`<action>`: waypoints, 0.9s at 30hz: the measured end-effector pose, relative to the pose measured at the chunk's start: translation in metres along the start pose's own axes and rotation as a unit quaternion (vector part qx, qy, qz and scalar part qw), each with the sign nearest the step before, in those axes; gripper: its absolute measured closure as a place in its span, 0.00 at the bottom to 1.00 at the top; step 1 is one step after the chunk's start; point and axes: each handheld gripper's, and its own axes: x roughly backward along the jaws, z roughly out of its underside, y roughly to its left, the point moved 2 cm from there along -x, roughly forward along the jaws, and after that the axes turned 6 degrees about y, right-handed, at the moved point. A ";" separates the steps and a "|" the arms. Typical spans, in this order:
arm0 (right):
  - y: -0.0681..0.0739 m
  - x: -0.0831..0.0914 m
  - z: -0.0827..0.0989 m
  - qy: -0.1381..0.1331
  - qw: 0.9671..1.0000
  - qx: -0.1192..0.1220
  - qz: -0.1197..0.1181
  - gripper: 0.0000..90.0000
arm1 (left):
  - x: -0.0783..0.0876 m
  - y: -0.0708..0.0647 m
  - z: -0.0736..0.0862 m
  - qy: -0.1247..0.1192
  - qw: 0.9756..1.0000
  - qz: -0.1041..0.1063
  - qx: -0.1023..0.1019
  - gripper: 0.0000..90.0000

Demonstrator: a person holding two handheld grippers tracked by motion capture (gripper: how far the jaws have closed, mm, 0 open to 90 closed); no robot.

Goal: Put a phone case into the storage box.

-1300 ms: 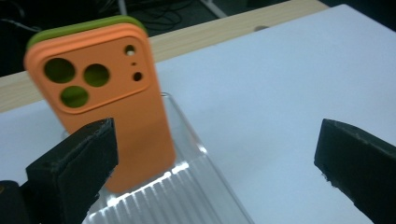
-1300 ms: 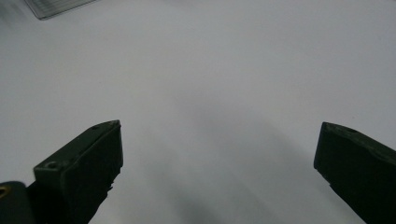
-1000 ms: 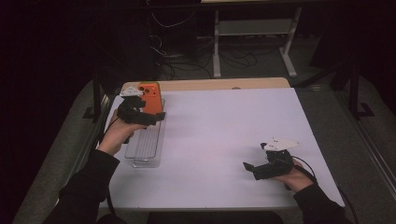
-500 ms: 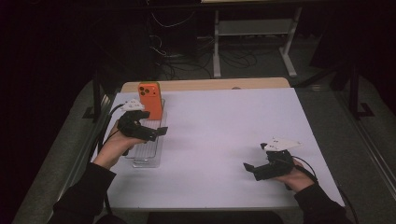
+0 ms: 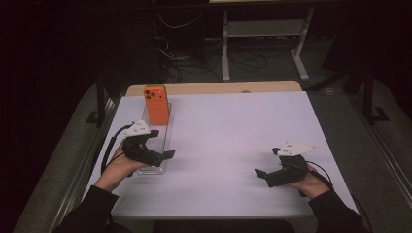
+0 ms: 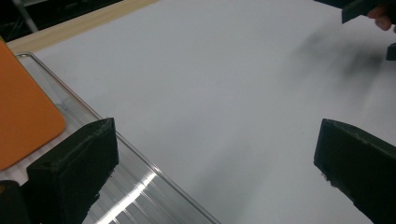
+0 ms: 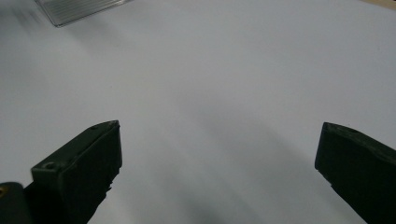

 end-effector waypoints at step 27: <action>0.001 0.015 -0.011 -0.021 1.000 0.013 -0.019 0.00 | 0.006 -0.008 0.041 -0.004 1.000 0.009 -0.011 0.00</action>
